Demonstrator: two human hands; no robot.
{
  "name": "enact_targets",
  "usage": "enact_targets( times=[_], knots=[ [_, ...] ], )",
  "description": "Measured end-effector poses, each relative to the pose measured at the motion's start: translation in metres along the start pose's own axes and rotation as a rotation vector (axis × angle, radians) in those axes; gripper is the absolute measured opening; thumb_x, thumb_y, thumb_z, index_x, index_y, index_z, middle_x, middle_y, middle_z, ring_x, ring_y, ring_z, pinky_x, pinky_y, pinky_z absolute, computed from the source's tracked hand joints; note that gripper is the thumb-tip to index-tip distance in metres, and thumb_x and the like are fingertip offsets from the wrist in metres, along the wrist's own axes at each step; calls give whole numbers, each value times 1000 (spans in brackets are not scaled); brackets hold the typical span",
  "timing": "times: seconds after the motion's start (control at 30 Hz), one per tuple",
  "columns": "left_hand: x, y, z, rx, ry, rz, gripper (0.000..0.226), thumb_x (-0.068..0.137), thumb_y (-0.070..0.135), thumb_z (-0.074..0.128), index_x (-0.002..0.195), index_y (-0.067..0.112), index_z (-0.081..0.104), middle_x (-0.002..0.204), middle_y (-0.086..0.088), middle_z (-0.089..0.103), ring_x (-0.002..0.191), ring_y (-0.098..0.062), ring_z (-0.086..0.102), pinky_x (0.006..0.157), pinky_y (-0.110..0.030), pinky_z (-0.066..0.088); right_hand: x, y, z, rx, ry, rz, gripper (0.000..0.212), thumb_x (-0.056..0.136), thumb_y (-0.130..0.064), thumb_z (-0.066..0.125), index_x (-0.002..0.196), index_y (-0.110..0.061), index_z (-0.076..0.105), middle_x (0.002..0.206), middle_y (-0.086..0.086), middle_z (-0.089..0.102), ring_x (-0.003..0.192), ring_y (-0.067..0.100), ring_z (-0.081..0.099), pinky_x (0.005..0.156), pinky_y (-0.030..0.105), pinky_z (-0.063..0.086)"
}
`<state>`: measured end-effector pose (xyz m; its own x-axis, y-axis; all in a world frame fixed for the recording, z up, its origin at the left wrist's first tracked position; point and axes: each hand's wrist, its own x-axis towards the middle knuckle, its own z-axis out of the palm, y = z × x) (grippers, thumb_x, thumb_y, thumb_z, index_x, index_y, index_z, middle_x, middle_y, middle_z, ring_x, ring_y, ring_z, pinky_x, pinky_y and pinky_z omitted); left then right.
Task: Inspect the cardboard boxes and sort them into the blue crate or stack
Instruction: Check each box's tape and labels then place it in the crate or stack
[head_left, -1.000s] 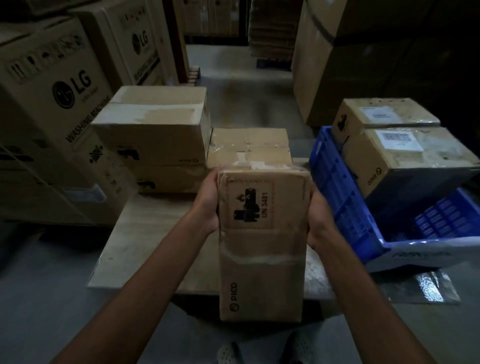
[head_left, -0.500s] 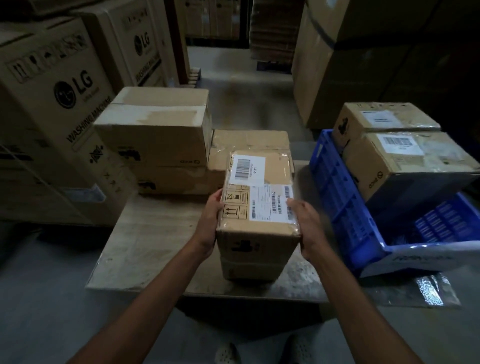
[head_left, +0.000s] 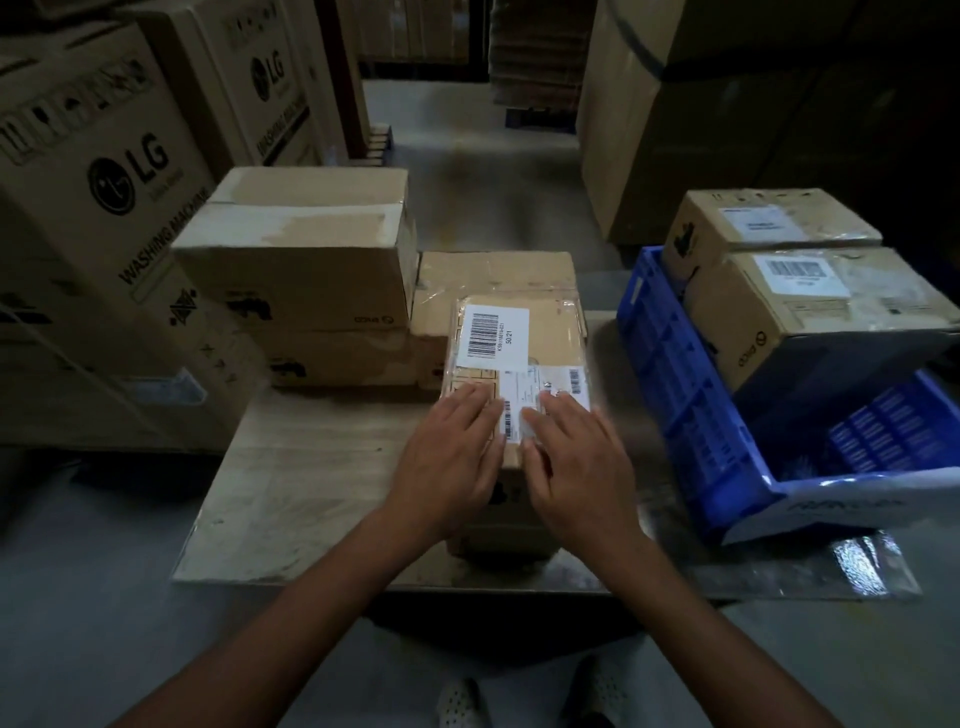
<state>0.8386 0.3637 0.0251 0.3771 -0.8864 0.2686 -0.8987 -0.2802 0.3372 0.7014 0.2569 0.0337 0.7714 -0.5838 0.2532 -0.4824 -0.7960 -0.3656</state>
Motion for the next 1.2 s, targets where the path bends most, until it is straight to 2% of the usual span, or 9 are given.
enact_targets(
  times=[0.23,0.4,0.53,0.7,0.8,0.9,1.0,1.07,1.2],
  knots=[
    [32,5,-29,-1,13,-26,24,95,27,56,107,10,66,111,-9,65,101,-23,56,82,-38,50,28,-6,-28,-98,-161,-29,28,98,-41,48,117,-27,63,121,-6,60,115,15,54,97,35,41],
    [70,-6,-16,61,-91,-55,54,105,37,38,152,11,38,161,-12,31,149,-27,25,123,-43,20,74,-1,-20,-53,-221,30,52,104,-45,42,151,-23,38,156,3,40,147,25,33,116,43,30],
    [70,-12,-8,92,-169,-69,55,107,37,32,155,12,30,165,-9,23,152,-23,16,125,-39,10,70,5,-8,-97,-294,60,63,104,-53,36,159,-25,24,168,2,17,155,22,11,122,49,23],
    [75,-15,-13,74,-72,3,43,103,27,44,141,8,52,147,-12,49,135,-27,41,115,-39,29,71,3,-18,-99,-237,32,58,100,-52,46,151,-24,38,157,2,36,145,21,30,110,44,35],
    [79,-24,-13,-127,60,-32,31,96,12,53,124,5,63,140,-17,51,131,-32,43,113,-43,35,92,2,-21,-156,-210,41,55,95,-55,52,141,-24,46,141,2,46,130,22,41,97,41,38],
    [88,-38,-13,-428,77,-316,50,97,12,53,146,17,43,158,-10,30,143,-25,30,114,-38,29,107,-8,-9,-132,-211,67,64,96,-58,46,150,-25,35,150,5,38,137,27,35,106,51,39],
    [85,-40,-15,-1108,-65,-703,43,101,15,52,143,18,42,131,-13,62,97,-20,70,71,-31,58,103,-10,8,-148,-208,53,63,99,-57,39,152,-25,31,156,6,33,142,29,29,109,57,38],
    [81,-34,-14,-1206,-67,-760,37,101,19,53,138,13,47,114,-11,69,78,-17,73,57,-26,56,98,-3,7,-130,-190,72,63,99,-57,39,153,-26,32,159,5,31,146,28,26,114,58,32],
    [88,-11,-5,-1238,-13,-730,37,103,18,50,139,12,46,119,-12,68,87,-19,71,56,-25,55,82,9,-3,-73,-51,33,50,99,-54,42,137,-23,53,147,2,50,139,22,41,118,56,22]
  ],
)
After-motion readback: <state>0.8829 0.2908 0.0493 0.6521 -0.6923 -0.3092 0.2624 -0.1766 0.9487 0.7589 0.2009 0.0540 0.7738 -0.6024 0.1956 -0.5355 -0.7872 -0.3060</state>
